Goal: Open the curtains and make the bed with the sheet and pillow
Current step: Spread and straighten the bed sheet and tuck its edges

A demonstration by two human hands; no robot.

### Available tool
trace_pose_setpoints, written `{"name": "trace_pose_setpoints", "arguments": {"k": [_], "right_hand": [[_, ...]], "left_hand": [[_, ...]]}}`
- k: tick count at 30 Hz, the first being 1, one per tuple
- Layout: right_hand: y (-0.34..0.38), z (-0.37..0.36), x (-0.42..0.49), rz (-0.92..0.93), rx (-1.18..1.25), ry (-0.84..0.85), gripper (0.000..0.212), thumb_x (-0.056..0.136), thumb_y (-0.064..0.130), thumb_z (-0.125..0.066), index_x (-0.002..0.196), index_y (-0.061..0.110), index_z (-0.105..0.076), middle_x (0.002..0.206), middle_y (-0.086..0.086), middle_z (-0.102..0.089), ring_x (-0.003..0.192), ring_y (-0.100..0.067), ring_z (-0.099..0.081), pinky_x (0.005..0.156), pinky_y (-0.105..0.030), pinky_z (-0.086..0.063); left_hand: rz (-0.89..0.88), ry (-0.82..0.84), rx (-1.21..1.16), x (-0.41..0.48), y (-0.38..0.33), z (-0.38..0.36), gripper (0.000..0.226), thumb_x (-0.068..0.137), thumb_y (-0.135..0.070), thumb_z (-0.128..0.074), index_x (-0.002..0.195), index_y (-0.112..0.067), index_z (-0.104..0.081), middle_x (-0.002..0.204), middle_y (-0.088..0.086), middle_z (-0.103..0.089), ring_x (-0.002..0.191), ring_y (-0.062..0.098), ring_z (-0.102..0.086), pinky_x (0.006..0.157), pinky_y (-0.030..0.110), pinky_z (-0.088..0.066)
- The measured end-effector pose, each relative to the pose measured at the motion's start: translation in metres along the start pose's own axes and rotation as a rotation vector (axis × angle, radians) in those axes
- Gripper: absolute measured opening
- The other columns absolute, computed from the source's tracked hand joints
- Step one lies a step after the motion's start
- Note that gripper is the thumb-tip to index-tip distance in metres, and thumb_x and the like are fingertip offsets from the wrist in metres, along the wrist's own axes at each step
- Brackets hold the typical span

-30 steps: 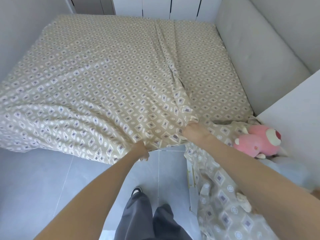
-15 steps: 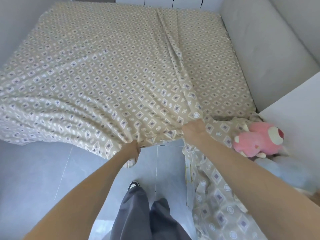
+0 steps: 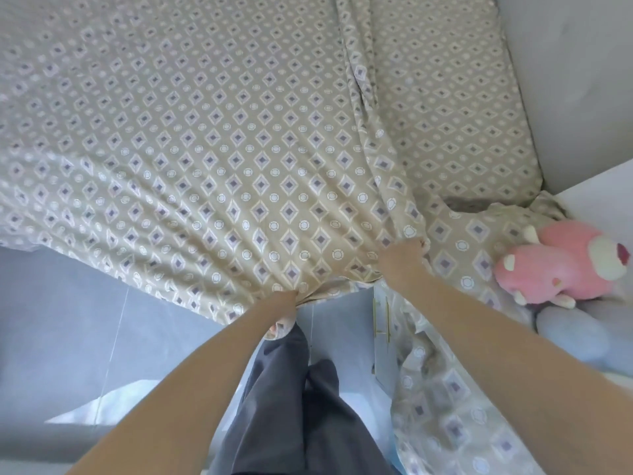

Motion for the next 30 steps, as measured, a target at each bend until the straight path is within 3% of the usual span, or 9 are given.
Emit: {"name": "trace_pose_setpoints", "arguments": {"k": [3,5,6,8,10,13,19,25,30], "right_hand": [[0.014,-0.015,0.024,0.028,-0.024,0.042,0.029,0.092,0.007,-0.048,0.118,0.014,-0.057,0.113,0.001,-0.06,0.112,-0.021,-0.054,0.1,-0.036,-0.037],[0.022,-0.023,0.043,0.026,-0.018,0.096,0.035,0.092,0.009,-0.05,0.127,0.014,-0.054,0.126,0.0,-0.057,0.119,-0.023,-0.051,0.104,-0.037,-0.034],[0.024,-0.026,0.05,0.012,0.003,0.133,0.035,0.093,0.011,-0.05,0.127,0.013,-0.053,0.126,-0.001,-0.057,0.12,-0.024,-0.051,0.105,-0.038,-0.033],[0.031,-0.033,0.066,0.036,0.023,0.185,0.034,0.092,0.012,-0.049,0.126,0.014,-0.056,0.119,0.0,-0.058,0.118,-0.023,-0.051,0.103,-0.038,-0.034],[0.04,-0.04,0.081,0.104,0.027,0.191,0.034,0.093,0.013,-0.046,0.126,0.013,-0.056,0.12,0.0,-0.056,0.118,-0.022,-0.051,0.101,-0.036,-0.035],[0.056,-0.053,0.098,0.157,0.086,0.22,0.032,0.096,0.013,-0.042,0.125,0.015,-0.055,0.13,-0.004,-0.053,0.118,-0.024,-0.051,0.097,-0.032,-0.04],[0.051,-0.049,0.124,0.091,0.254,0.291,0.037,0.098,0.023,-0.038,0.133,0.018,-0.05,0.14,-0.009,-0.043,0.135,-0.029,-0.034,0.115,-0.047,-0.016],[0.001,-0.017,0.161,-0.078,0.633,0.141,0.031,0.096,0.017,-0.042,0.123,0.008,-0.055,0.131,-0.015,-0.05,0.124,-0.033,-0.043,0.103,-0.043,-0.03],[-0.058,0.027,0.191,-0.129,0.728,-0.029,0.025,0.092,0.019,-0.046,0.112,0.012,-0.059,0.115,-0.007,-0.058,0.105,-0.027,-0.056,0.088,-0.037,-0.042]], "left_hand": [[0.014,0.095,-0.002,0.029,0.008,-0.006,0.036,0.086,0.001,-0.052,0.116,-0.018,-0.047,0.079,0.002,-0.051,0.074,0.02,-0.051,0.049,0.021,-0.041],[0.055,0.164,-0.045,0.05,0.016,-0.01,0.012,0.086,-0.009,-0.048,0.084,-0.02,-0.043,0.067,0.001,-0.04,0.059,0.021,-0.042,0.046,0.022,-0.034],[0.071,0.205,-0.041,0.054,0.019,-0.01,0.006,0.086,-0.015,-0.05,0.084,-0.016,-0.044,0.067,0.002,-0.042,0.053,0.02,-0.04,0.046,0.02,-0.032],[0.073,0.292,-0.013,0.071,0.026,-0.008,0.034,0.085,-0.031,-0.06,0.113,-0.013,-0.051,0.09,0.006,-0.059,0.062,0.019,-0.052,0.052,0.021,-0.04],[0.018,0.284,0.103,0.091,0.032,0.003,0.073,0.081,-0.042,-0.066,0.142,-0.019,-0.035,0.139,0.004,-0.047,0.113,0.024,-0.054,0.085,0.033,-0.049],[-0.009,0.182,0.145,0.118,0.033,0.033,0.069,0.087,-0.032,-0.062,0.147,-0.019,-0.03,0.151,0.001,-0.032,0.136,0.024,-0.036,0.106,0.035,-0.037],[0.032,-0.02,-0.07,0.147,0.024,0.114,0.042,0.093,-0.012,-0.045,0.134,-0.02,-0.048,0.143,0.002,-0.044,0.119,0.022,-0.053,0.084,0.026,-0.043],[0.0,-0.18,-0.204,0.156,-0.002,0.196,0.046,0.091,-0.003,-0.039,0.133,-0.016,-0.05,0.144,0.004,-0.043,0.122,0.022,-0.05,0.089,0.026,-0.043],[-0.021,-0.275,-0.381,0.165,-0.032,0.262,0.044,0.092,-0.008,-0.04,0.134,-0.019,-0.049,0.136,0.004,-0.048,0.099,0.022,-0.058,0.069,0.025,-0.043]]}}
Point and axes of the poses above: each hand's wrist, its own x-axis towards the middle knuckle, its own z-axis out of the back of the hand, y = z × x, the point moved 6 cm from there along x, towards the middle knuckle
